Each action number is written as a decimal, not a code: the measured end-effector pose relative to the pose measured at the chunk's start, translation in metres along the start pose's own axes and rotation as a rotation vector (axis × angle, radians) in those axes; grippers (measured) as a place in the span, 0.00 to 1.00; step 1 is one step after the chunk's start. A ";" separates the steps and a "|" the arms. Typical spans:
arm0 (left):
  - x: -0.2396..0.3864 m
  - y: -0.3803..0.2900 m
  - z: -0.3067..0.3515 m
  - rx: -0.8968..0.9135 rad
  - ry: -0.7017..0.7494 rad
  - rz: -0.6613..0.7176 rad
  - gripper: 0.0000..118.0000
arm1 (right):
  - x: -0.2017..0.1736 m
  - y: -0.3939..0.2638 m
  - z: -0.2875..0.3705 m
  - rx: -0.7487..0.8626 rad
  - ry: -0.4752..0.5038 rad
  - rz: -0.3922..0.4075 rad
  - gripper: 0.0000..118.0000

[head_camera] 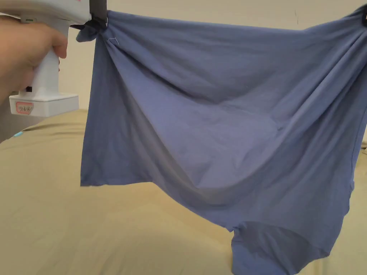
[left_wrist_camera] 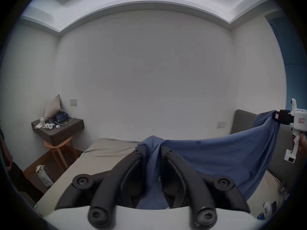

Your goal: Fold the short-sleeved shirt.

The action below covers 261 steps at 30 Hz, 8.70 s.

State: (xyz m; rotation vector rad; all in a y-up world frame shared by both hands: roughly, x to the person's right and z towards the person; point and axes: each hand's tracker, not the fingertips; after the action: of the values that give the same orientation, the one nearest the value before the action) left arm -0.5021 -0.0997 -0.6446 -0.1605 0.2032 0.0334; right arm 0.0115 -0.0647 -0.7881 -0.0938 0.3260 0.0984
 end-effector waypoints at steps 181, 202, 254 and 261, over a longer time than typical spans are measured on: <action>0.020 -0.481 0.194 -0.624 0.022 0.108 0.73 | -0.055 -0.457 0.321 -0.512 0.008 -0.205 0.04; 0.016 -0.494 0.160 -0.671 -0.012 0.206 0.14 | -0.011 -0.513 0.198 -0.716 0.006 -0.359 0.13; -0.009 -0.452 0.357 -0.645 -0.017 0.166 0.77 | -0.028 -0.453 0.399 -0.647 -0.013 -0.180 0.84; 0.029 -0.421 0.366 -0.395 -0.039 0.147 0.36 | -0.069 -0.415 0.379 -0.544 -0.005 -0.157 0.11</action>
State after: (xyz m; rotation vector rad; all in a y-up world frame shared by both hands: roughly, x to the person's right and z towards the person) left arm -0.3800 -0.4550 -0.2311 -0.5381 0.1672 0.2238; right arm 0.1124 -0.4411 -0.3766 -0.6566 0.2789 0.0297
